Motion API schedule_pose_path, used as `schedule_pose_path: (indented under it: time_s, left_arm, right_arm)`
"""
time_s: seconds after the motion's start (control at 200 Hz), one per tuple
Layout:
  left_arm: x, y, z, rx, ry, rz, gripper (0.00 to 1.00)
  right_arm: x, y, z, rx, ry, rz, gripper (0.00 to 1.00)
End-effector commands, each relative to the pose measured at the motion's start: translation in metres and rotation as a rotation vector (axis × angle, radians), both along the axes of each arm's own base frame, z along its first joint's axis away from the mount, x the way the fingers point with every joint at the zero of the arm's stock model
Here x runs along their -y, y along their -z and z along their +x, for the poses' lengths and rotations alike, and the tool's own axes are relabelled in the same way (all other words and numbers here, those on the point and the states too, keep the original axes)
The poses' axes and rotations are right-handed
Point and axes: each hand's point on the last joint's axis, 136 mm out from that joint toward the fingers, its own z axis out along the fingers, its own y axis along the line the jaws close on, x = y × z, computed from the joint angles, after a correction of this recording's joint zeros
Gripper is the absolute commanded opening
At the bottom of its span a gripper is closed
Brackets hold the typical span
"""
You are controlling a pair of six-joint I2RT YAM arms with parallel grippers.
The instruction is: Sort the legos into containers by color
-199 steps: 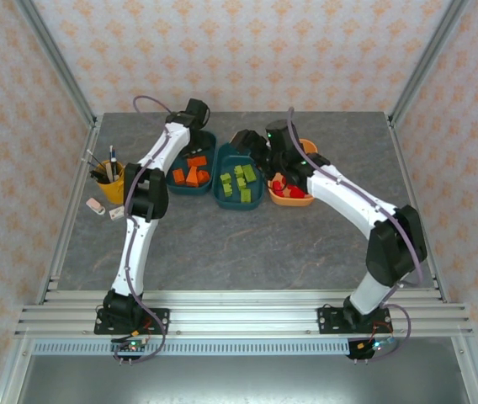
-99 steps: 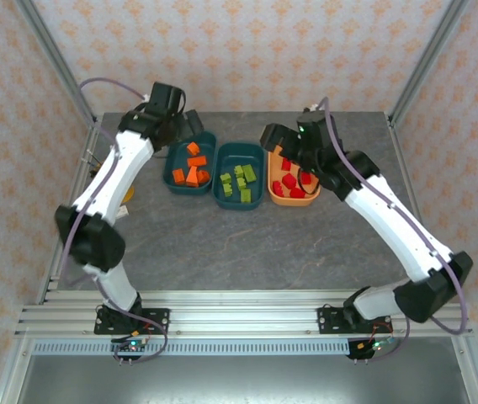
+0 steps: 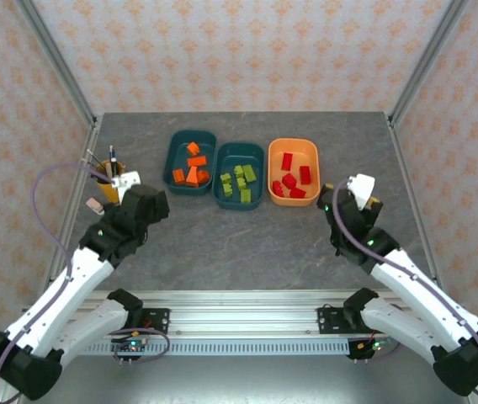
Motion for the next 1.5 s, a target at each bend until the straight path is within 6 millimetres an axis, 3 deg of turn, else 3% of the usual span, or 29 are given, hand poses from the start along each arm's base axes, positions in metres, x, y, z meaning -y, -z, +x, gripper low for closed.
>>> schedule_pose_path:
  time_s: [0.0, 0.18, 0.385, 0.575, 0.836, 1.006, 1.496]
  left_arm:
    - [-0.013, 0.018, 0.007, 0.003, -0.004, 0.148, 1.00]
    - [-0.021, 0.054, 0.017, -0.019, 0.034, 0.204, 1.00]
    - [-0.044, 0.092, 0.040, -0.026, 0.006, 0.180, 1.00]
    - [-0.039, 0.094, 0.081, 0.006, 0.070, 0.137, 1.00]
    - [-0.049, 0.088, 0.129, 0.148, 0.054, 0.040, 1.00]
    - [-0.042, 0.097, 0.133, 0.169, 0.103, 0.028, 1.00]
    - [-0.036, 0.105, 0.128, 0.214, 0.132, 0.039, 1.00]
  right_arm:
    - [0.009, -0.007, 0.012, 0.120, 0.055, -0.084, 1.00]
    - [0.018, 0.036, 0.025, 0.047, 0.086, -0.088, 1.00]
    - [0.017, 0.048, 0.068, 0.022, 0.016, -0.114, 1.00]
    - [0.039, 0.087, 0.085, 0.011, 0.045, -0.042, 1.00]
    - [0.038, 0.097, 0.112, 0.054, -0.085, -0.024, 1.00]
    - [0.053, 0.117, 0.111, 0.087, -0.069, 0.065, 1.00]
    - [0.058, 0.119, 0.116, 0.058, -0.052, 0.082, 1.00]
